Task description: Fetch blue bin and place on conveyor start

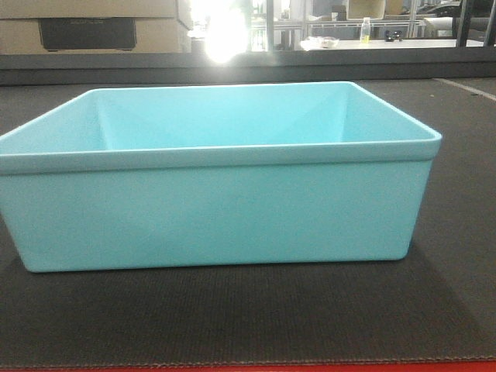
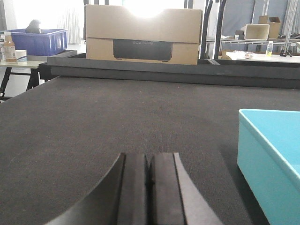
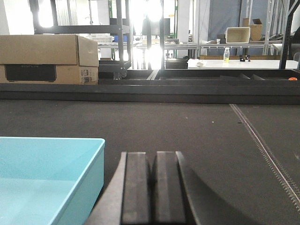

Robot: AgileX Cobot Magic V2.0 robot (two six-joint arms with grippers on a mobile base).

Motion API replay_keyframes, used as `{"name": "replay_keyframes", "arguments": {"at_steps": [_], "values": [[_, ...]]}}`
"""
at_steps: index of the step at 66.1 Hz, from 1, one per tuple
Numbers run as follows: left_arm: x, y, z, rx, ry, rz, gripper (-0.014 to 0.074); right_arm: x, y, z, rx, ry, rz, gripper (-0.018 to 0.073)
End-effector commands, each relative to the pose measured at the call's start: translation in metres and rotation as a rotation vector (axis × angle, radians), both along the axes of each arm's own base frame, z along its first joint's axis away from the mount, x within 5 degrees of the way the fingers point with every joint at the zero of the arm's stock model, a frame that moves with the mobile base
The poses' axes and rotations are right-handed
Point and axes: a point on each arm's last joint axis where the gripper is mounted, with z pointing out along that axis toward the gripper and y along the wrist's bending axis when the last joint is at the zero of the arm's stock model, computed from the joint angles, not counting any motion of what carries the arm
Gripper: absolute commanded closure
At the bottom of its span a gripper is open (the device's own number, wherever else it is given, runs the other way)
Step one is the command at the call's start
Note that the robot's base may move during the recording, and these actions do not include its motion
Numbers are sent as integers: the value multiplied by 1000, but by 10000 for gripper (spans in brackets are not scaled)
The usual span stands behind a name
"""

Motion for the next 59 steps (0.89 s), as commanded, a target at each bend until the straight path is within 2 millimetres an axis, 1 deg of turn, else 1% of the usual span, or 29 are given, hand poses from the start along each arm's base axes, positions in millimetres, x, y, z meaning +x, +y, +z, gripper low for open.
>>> {"name": "replay_keyframes", "arguments": {"at_steps": [1,59], "values": [[-1,0,2,-1,-25,2,707,0,0,1,-10,-23,-6,721],[-1,0,2,-1,-25,2,707,0,-1,0,-13,-12,-17,721]]}}
